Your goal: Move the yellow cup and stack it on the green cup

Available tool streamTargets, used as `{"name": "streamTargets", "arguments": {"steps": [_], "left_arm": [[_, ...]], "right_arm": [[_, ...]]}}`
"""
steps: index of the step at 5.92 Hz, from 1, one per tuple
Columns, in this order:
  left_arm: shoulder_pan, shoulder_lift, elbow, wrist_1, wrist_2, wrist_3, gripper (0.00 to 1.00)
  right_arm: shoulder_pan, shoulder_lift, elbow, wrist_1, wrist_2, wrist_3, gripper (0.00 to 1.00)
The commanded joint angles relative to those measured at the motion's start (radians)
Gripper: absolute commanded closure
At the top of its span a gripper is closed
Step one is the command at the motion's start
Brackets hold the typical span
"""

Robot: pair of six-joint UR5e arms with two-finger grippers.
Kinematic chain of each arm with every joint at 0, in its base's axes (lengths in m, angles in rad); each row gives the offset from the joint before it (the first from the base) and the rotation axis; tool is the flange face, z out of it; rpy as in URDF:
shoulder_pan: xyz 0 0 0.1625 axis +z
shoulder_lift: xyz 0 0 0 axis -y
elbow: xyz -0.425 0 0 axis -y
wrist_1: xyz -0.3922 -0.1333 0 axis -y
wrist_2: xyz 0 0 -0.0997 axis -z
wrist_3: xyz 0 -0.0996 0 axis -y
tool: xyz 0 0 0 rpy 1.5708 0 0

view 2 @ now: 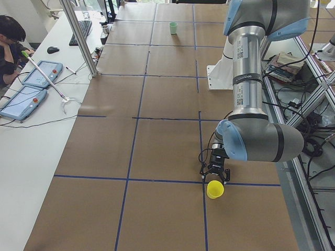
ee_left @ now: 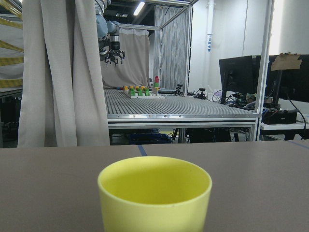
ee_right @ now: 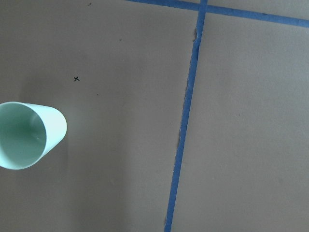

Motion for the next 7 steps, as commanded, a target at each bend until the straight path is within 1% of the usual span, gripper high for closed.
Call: {"name": "streamTargets", "arguments": {"steps": [1,2,4,5,6,7], "left_arm": [[0.016,0.0,0.026,-0.002,0.0,-0.015,0.0],[0.022,0.003,0.051,-0.034,0.002,-0.015,0.0],[0.022,0.005,0.068,-0.048,0.006,-0.015,0.0],[0.022,0.012,0.07,-0.051,0.006,-0.015,0.03],[0.022,0.023,0.071,-0.063,0.009,-0.015,0.37],[0.022,0.025,0.073,-0.062,0.011,-0.015,0.39]], "right_arm": [[-0.002,0.0,-0.001,0.0,0.0,0.0,0.0],[-0.002,0.0,-0.001,0.0,0.0,0.0,0.0],[-0.002,0.0,-0.001,0.0,0.0,0.0,0.0],[-0.002,0.0,-0.001,0.0,0.0,0.0,0.0],[-0.002,0.0,-0.001,0.0,0.0,0.002,0.0],[0.0,0.0,0.0,0.0,0.0,0.002,0.0]]}}
